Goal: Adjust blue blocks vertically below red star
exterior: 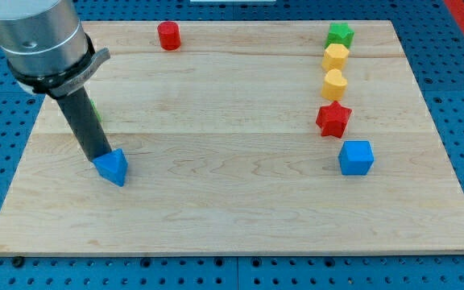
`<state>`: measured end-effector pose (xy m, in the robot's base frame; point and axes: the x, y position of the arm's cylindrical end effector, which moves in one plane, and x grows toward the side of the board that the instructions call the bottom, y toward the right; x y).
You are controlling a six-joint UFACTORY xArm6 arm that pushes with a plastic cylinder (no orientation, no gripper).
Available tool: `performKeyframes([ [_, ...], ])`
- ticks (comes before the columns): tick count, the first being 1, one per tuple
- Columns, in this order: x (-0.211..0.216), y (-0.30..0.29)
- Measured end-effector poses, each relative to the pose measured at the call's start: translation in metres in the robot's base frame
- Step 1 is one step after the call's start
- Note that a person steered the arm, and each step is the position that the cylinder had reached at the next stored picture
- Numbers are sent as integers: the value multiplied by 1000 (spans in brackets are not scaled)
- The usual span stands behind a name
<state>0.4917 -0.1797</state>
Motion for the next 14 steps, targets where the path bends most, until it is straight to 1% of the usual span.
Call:
performKeyframes([
  [1,3,17],
  [2,39,15],
  [3,55,17],
  [5,69,37],
  [6,69,63],
  [8,65,134],
  [9,54,182],
  [10,52,225],
  [11,46,231],
  [12,31,231],
  [14,36,263],
])
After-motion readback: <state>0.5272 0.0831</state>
